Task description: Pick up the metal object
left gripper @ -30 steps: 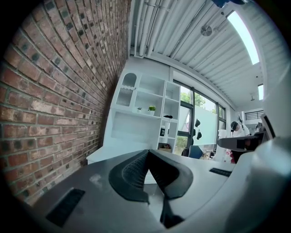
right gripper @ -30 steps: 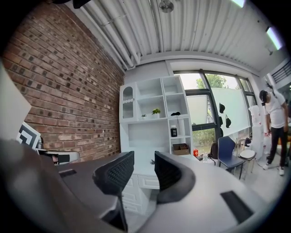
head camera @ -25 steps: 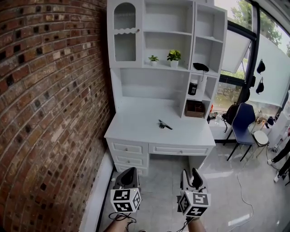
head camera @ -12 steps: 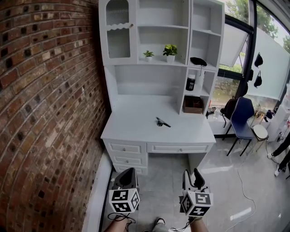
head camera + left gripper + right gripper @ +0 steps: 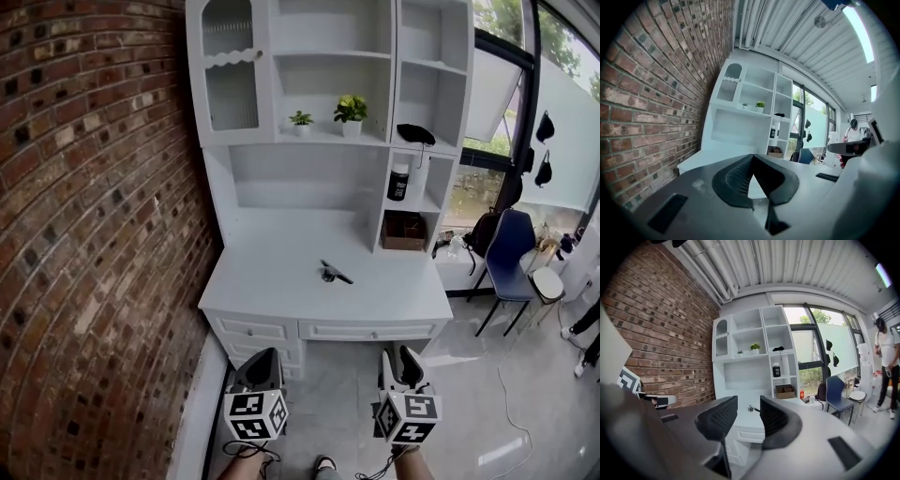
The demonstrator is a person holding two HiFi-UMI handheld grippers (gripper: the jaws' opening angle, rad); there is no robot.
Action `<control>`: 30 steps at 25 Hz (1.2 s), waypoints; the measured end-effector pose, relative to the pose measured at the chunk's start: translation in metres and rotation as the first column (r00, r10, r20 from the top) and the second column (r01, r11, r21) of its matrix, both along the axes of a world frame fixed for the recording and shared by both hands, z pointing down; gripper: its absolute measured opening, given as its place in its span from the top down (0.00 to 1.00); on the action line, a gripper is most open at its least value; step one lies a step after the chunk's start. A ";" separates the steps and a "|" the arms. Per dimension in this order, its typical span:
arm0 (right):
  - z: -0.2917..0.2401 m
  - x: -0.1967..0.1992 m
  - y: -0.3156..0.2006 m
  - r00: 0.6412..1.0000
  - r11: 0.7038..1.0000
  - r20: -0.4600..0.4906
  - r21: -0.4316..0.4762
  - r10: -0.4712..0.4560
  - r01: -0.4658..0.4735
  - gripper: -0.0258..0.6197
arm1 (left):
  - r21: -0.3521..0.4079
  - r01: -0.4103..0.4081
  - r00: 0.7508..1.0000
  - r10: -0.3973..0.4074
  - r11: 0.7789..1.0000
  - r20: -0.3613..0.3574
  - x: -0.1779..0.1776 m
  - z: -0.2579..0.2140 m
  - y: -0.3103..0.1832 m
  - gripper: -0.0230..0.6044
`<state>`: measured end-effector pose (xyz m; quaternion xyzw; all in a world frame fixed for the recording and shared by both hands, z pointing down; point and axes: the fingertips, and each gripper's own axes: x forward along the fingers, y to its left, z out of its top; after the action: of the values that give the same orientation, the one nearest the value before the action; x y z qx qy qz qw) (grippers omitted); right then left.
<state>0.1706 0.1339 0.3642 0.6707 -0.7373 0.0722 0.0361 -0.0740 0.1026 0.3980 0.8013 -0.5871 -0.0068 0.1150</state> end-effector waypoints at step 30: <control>0.019 0.044 -0.222 0.997 0.997 0.021 -0.038 -0.071 0.072 0.73 | -0.022 0.080 0.997 -0.080 0.997 0.009 0.040 0.008 -0.202 0.95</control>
<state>0.2147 -0.0881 0.3832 0.6423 -0.7596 0.0918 0.0445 -0.0343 -0.0995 0.4059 0.7759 -0.6191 -0.0017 0.1211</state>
